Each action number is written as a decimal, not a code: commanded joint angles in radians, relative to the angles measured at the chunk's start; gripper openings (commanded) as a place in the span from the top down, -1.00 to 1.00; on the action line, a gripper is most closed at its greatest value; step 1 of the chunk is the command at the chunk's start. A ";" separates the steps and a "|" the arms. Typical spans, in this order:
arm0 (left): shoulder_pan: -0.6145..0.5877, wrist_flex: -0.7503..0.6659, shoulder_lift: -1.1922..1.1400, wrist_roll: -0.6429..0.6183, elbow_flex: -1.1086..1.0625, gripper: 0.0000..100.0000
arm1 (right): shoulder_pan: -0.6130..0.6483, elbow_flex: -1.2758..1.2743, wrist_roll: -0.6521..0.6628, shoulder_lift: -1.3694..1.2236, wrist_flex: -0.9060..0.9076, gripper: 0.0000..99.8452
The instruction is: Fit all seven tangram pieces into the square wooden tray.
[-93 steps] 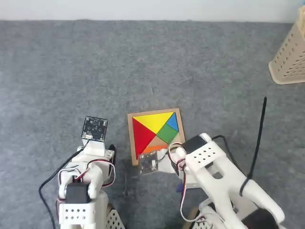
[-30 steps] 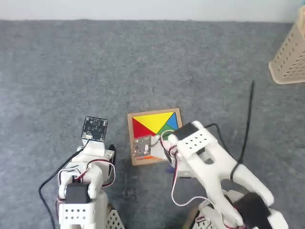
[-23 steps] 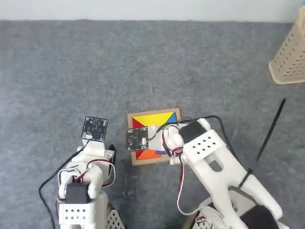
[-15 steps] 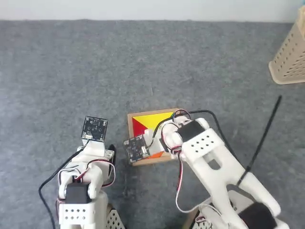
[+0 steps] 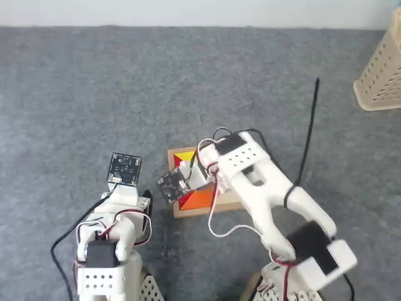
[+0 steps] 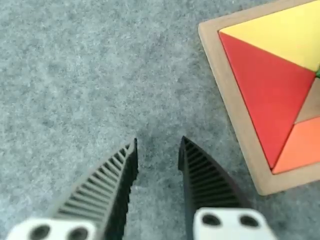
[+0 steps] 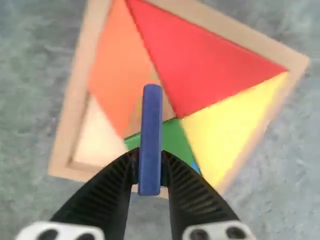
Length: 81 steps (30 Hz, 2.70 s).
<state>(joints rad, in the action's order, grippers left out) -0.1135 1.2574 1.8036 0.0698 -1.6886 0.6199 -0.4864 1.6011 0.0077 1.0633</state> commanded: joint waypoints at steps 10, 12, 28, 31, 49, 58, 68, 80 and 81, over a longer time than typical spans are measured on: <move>0.000 0.005 0.015 -0.008 0.004 0.73 | -0.082 0.152 0.078 -0.039 0.177 0.83; 0.000 0.005 0.015 -0.008 0.004 0.73 | -0.076 0.158 0.048 -0.039 0.150 0.82; 0.000 0.005 0.015 -0.008 0.004 0.73 | 0.038 0.153 -0.086 0.136 0.239 0.83; 0.000 0.005 0.015 -0.008 0.004 0.73 | 0.045 0.150 -0.124 0.163 0.249 0.83; 0.000 0.005 0.015 -0.008 0.004 0.73 | -0.079 -0.219 -0.661 0.464 -0.042 0.98; 0.000 0.005 0.015 -0.008 0.004 0.73 | -0.127 -0.598 -0.925 0.579 -0.404 0.99; 0.000 0.005 0.015 -0.008 0.004 0.73 | -0.125 -0.634 -0.930 0.576 -0.377 0.99; 0.000 0.005 0.015 -0.008 0.004 0.73 | -0.124 -0.674 -0.928 0.576 -0.386 0.99; 0.000 0.005 0.015 -0.008 0.004 0.73 | -0.124 -0.672 -0.928 0.578 -0.387 0.99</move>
<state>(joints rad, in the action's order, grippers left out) -0.1135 1.2574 1.8036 0.0698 -1.6886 0.5079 -1.1600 0.6836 0.5554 0.6874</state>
